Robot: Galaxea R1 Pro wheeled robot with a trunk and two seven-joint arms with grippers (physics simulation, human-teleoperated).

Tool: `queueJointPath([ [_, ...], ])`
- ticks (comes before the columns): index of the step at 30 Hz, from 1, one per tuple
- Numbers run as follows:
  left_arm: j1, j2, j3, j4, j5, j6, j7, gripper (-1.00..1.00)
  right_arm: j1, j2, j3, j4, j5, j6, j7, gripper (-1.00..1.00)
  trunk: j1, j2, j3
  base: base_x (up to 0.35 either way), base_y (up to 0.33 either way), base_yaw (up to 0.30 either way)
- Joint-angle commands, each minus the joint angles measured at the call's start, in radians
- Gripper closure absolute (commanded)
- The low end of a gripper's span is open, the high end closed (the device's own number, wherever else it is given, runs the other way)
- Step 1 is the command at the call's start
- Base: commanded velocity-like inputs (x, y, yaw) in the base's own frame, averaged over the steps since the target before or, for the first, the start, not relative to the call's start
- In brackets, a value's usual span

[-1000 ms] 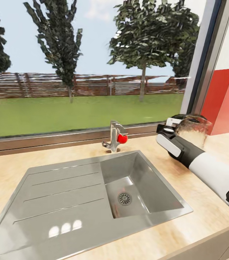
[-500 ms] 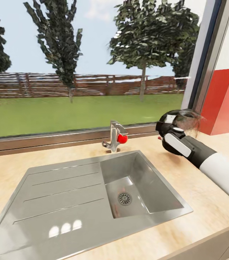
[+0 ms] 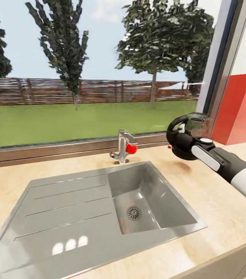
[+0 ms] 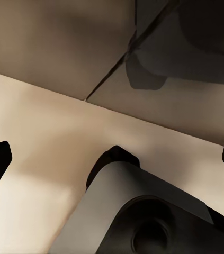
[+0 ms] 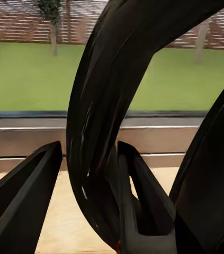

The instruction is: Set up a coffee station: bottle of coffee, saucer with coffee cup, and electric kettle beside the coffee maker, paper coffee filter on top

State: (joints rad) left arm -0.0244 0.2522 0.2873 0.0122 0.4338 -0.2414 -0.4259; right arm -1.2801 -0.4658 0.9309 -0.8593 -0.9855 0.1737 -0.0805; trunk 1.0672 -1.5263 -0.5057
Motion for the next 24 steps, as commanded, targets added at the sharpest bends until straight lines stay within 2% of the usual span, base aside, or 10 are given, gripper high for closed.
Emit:
queueJointPath([
  [1, -0.002, 0.001, 0.033, -0.037, 0.002, -0.002, -0.005, -1.0, -0.002, -0.003, 0.004, -0.003, -0.002, 0.001, 0.008, 1.0, 0.0, -0.001, -0.001, 0.0, 0.0, 0.0],
  [2, -0.001, 0.001, 0.033, -0.037, 0.002, -0.002, -0.005, -1.0, -0.001, -0.009, 0.004, -0.003, 0.02, 0.002, 0.062, 1.0, 0.0, -0.001, -0.001, 0.0, 0.0, 0.0],
  [4, -0.002, 0.001, 0.033, -0.037, 0.002, -0.002, -0.005, -1.0, -0.001, -0.028, 0.004, -0.004, 0.042, 0.002, 0.126, 1.0, 0.0, -0.001, -0.001, 0.0, 0.0, 0.0],
  [9, -0.001, 0.001, 0.033, -0.037, 0.002, -0.002, -0.004, -1.0, -0.001, -0.063, 0.004, -0.005, 0.057, 0.003, 0.206, 1.0, 0.0, -0.001, -0.001, 0.0, 0.0, 0.0],
  [12, -0.002, 0.001, 0.033, -0.037, 0.002, -0.002, -0.003, -1.0, 0.0, -0.101, 0.004, -0.02, 0.061, 0.003, 0.298, 1.0, 0.0, -0.001, -0.001, 0.0, 0.0, 0.0],
  [14, -0.001, 0.001, 0.033, -0.037, 0.002, -0.002, -0.002, -1.0, 0.001, -0.12, 0.005, -0.031, 0.061, 0.003, 0.335, 1.0, 0.0, -0.001, -0.001, 0.0, 0.0, 0.0],
  [18, -0.002, 0.001, 0.033, -0.037, 0.002, -0.002, -0.001, -1.0, 0.002, -0.159, 0.006, -0.089, 0.068, 0.003, 0.374, 1.0, 0.0, -0.001, -0.001, 0.0, 0.0, 0.0],
  [21, -0.002, 0.001, 0.033, -0.037, 0.002, -0.002, -0.001, -1.0, 0.003, -0.185, 0.008, -0.138, 0.089, 0.004, 0.399, 1.0, 0.0, -0.001, -0.001, 0.0, 0.0, 0.0],
  [24, -0.002, 0.001, 0.033, -0.037, 0.002, -0.002, -0.001, -1.0, 0.004, -0.197, 0.009, -0.152, 0.099, 0.005, 0.431, 1.0, 0.0, -0.001, -0.001, -0.035, 0.0, 0.0],
])
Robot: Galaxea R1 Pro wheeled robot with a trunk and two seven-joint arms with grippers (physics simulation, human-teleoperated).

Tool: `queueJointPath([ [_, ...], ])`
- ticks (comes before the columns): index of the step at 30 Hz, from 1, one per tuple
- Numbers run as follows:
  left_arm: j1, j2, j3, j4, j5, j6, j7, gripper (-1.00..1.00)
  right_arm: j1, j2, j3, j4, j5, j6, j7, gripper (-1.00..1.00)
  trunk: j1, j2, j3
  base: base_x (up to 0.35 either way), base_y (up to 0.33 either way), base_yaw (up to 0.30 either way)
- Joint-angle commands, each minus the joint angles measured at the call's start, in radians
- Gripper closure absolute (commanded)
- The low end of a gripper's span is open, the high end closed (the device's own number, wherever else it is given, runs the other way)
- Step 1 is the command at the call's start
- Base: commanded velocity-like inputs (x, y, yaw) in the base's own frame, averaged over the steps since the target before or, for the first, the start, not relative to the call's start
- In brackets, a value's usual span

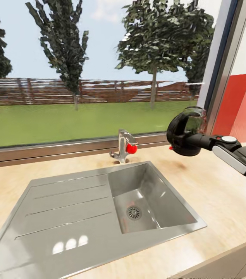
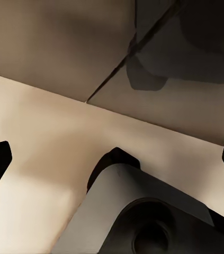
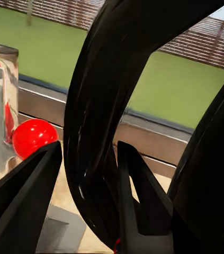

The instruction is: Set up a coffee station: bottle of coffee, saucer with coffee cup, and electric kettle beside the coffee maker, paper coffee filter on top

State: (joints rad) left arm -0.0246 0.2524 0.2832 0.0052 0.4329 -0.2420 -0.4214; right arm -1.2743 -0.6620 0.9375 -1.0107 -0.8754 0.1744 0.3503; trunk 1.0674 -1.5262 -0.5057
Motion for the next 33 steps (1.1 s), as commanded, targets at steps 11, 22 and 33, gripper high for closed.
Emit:
queueJointPath([
  [11, -0.001, 0.001, 0.037, -0.03, 0.002, -0.002, -0.005, -1.0, -0.002, -0.01, 0.003, -0.007, -0.007, 0.013, 0.028, 1.0, 0.0, -0.001, -0.001, -0.292, 0.0, 0.0],
  [22, -0.001, 0.001, 0.037, -0.03, 0.002, -0.002, -0.005, -1.0, -0.002, -0.01, 0.003, -0.006, -0.005, 0.046, 0.029, 1.0, 0.0, -0.001, -0.001, -0.314, 0.0, 0.0],
  [33, -0.001, 0.0, 0.037, -0.03, 0.002, -0.002, -0.005, -1.0, -0.002, -0.01, 0.003, -0.005, -0.005, 0.055, 0.029, 1.0, 0.0, -0.001, -0.001, -0.179, 0.0, 0.0],
])
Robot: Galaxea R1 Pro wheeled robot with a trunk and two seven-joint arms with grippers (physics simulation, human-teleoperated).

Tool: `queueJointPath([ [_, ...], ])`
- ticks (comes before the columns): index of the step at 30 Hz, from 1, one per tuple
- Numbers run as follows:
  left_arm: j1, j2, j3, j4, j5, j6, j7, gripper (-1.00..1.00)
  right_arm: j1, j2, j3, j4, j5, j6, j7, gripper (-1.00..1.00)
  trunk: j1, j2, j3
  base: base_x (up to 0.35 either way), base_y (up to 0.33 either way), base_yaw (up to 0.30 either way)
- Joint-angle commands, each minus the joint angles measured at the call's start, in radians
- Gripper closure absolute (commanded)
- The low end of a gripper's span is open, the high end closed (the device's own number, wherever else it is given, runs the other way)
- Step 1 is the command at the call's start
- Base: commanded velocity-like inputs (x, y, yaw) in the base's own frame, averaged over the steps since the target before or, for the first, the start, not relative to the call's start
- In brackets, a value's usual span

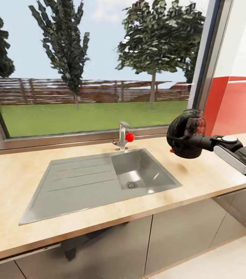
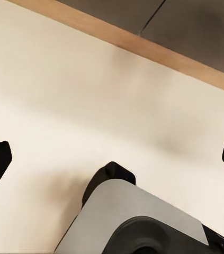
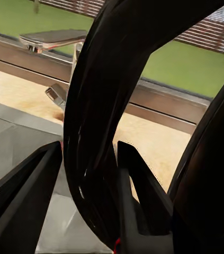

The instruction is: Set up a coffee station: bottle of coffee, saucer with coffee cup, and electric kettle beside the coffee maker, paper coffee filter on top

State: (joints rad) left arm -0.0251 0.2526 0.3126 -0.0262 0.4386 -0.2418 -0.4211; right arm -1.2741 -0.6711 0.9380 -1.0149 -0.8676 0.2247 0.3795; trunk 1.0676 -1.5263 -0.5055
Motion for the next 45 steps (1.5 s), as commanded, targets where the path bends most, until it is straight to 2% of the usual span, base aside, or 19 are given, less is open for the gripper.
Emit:
queueJointPath([
  [1, -0.001, 0.0, 0.008, 0.002, -0.004, -0.002, -0.005, -1.0, -0.002, -0.001, 0.002, -0.001, -0.013, 0.005, -0.001, 1.0, 0.0, -0.001, -0.001, -0.247, 0.0, 0.0],
  [11, -0.001, 0.0, 0.008, 0.002, -0.003, -0.002, -0.005, -1.0, -0.002, -0.001, 0.002, 0.002, -0.013, 0.005, -0.001, 1.0, 0.0, -0.001, -0.001, -0.14, 0.0, 0.0],
  [28, -0.001, 0.001, 0.008, 0.002, -0.003, -0.001, -0.005, -1.0, -0.002, -0.001, 0.004, 0.002, -0.011, 0.005, -0.001, 1.0, 0.0, -0.001, -0.001, -0.001, 0.004, 0.249],
  [37, -0.001, 0.001, 0.008, 0.002, -0.004, -0.001, -0.005, -1.0, -0.002, -0.001, 0.004, 0.004, -0.01, 0.005, -0.001, 1.0, 0.0, -0.001, -0.001, 0.0, 0.221, 0.115],
  [45, -0.001, 0.001, 0.008, 0.002, -0.003, -0.002, -0.005, -1.0, -0.002, -0.001, 0.004, 0.004, -0.01, 0.005, -0.001, 1.0, 0.0, -0.001, -0.001, -0.002, 0.028, 0.235],
])
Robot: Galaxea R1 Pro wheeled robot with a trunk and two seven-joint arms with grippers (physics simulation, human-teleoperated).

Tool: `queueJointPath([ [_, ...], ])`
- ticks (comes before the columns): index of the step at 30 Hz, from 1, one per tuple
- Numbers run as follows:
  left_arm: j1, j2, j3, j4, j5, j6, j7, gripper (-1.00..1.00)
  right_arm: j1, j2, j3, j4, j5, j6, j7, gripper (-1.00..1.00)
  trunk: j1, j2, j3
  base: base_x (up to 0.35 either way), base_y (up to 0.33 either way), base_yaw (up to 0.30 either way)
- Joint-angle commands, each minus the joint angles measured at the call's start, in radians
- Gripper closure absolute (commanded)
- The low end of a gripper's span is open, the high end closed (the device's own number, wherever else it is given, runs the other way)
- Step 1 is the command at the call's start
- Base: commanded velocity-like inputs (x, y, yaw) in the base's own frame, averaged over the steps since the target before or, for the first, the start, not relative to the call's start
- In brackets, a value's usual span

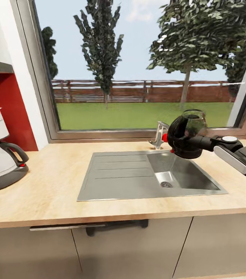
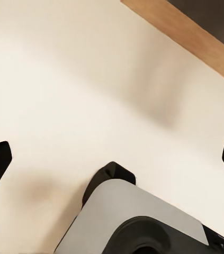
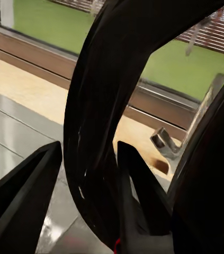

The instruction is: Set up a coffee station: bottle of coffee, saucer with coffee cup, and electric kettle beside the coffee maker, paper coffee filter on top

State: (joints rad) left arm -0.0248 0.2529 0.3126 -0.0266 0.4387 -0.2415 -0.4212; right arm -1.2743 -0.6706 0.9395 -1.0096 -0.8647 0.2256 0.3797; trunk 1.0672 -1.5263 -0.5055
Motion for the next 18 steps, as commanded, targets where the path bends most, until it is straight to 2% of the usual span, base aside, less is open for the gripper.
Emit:
queueJointPath([
  [1, -0.001, 0.0, 0.008, 0.002, -0.003, -0.002, -0.005, -1.0, -0.002, -0.001, 0.002, -0.001, -0.013, 0.004, -0.001, 1.0, 0.0, -0.001, -0.001, -0.137, 0.028, 0.205],
  [6, -0.001, 0.0, 0.008, 0.002, -0.003, -0.002, -0.005, -1.0, -0.002, -0.001, 0.002, 0.0, -0.013, 0.004, -0.001, 1.0, 0.0, -0.001, -0.001, -0.232, 0.051, 0.098],
  [14, -0.001, 0.0, 0.008, 0.002, -0.003, -0.002, -0.005, -1.0, -0.002, -0.001, 0.002, 0.0, -0.013, 0.004, -0.001, 1.0, 0.0, -0.001, -0.001, -0.305, 0.07, 0.011],
  [18, -0.001, 0.0, 0.008, 0.002, -0.003, -0.002, -0.004, -1.0, -0.002, -0.001, 0.002, 0.0, -0.013, 0.004, -0.001, 1.0, 0.0, -0.001, -0.001, -0.163, 0.039, 0.001],
])
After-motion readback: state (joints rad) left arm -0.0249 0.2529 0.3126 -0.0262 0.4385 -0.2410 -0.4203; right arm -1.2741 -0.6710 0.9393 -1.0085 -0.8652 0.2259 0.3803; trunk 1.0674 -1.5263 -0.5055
